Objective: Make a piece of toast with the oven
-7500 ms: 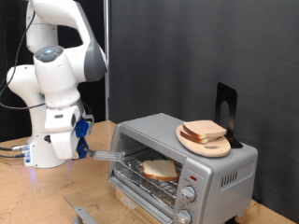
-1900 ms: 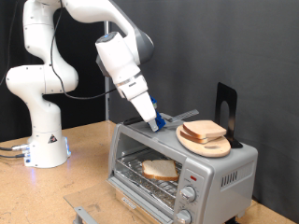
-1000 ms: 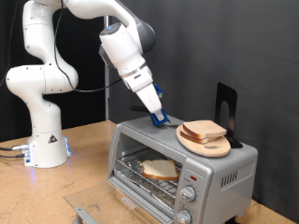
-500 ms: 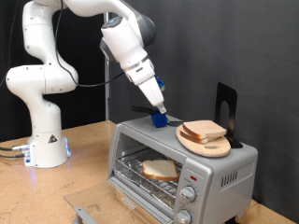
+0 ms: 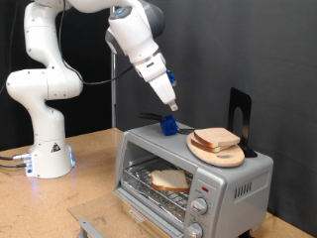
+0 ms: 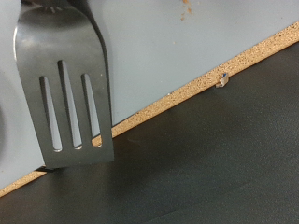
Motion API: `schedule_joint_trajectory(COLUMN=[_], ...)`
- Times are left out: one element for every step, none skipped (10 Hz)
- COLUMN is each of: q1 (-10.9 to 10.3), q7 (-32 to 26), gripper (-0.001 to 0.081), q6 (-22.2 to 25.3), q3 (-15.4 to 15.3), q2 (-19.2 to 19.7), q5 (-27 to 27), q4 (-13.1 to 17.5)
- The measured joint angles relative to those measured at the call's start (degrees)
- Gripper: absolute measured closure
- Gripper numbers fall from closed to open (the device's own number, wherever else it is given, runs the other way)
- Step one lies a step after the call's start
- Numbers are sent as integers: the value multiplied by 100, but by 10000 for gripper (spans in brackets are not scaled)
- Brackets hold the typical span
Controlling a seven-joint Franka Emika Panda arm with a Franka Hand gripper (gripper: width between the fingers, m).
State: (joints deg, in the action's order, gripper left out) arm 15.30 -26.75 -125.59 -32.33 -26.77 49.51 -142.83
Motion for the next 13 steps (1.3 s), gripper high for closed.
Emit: schedule_joint_trajectory(q1=[-15, -35, -44, -42, -24, 14, 78, 165, 259, 366, 475, 541, 541], q7=[-51, -150, -327, -486, -581, -608, -627, -676, -740, -811, -890, -948, -948], gripper=[-2, -2, -2, -2, -2, -2, -2, -2, -2, -2, -2, -2, -2], q6=[-146, -155, -70, 141, 458, 826, 1234, 1618, 2000, 2378, 2734, 2977, 2927], q3=[-21, 11, 156, 395, 684, 982, 1256, 1501, 1725, 1928, 2099, 2160, 2151], q2=[1, -2, -25, -73, -124, -156, -163, -162, -162, -160, -157, -136, -137], q5=[140, 340, 634, 839, 935, 945, 893, 788, 598, 312, -67, -290, -204], q4=[-32, -49, -47, -40, -20, 13, 58, 108, 161, 227, 308, 387, 367])
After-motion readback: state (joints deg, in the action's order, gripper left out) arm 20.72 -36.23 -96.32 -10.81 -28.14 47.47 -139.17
